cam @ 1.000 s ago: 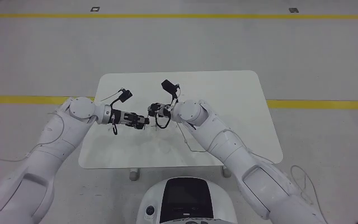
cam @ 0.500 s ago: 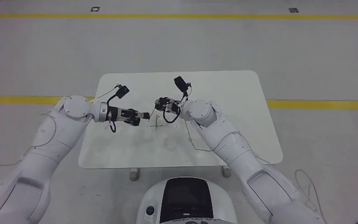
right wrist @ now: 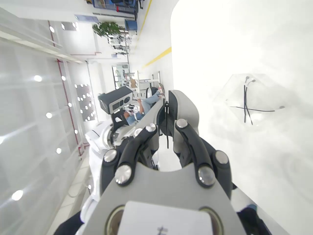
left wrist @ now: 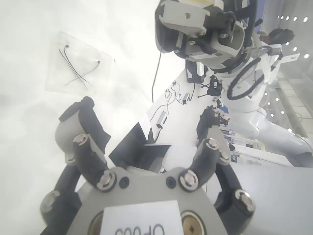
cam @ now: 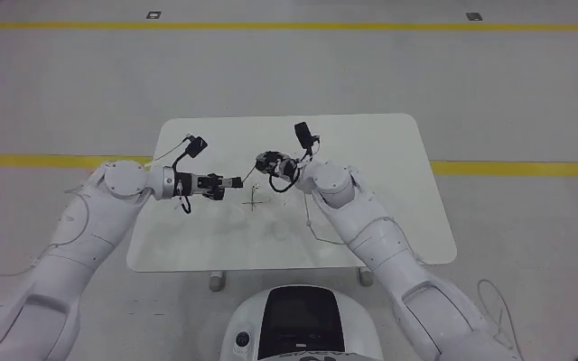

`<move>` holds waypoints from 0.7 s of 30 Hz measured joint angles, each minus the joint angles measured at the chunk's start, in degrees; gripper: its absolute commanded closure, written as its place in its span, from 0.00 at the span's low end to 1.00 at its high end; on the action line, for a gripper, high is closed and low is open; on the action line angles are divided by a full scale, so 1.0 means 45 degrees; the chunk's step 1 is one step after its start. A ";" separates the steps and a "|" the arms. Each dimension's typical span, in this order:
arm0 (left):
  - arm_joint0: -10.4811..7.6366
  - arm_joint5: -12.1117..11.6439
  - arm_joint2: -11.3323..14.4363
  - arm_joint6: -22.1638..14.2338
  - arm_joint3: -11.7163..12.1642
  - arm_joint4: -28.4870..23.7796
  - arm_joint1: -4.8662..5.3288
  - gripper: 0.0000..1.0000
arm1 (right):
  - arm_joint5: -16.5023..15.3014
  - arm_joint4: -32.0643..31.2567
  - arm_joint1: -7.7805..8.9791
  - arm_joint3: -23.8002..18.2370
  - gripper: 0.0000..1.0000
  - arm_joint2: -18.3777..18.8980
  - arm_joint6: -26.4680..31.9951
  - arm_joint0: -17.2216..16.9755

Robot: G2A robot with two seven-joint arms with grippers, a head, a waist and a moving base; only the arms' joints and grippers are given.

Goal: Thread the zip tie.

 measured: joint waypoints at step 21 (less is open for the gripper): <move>0.1119 0.0000 -0.0588 0.2863 -0.2235 0.1326 -0.0173 0.00 | 0.1175 0.1566 -0.0005 -0.0683 1.00 0.0598 -0.1049 -0.0599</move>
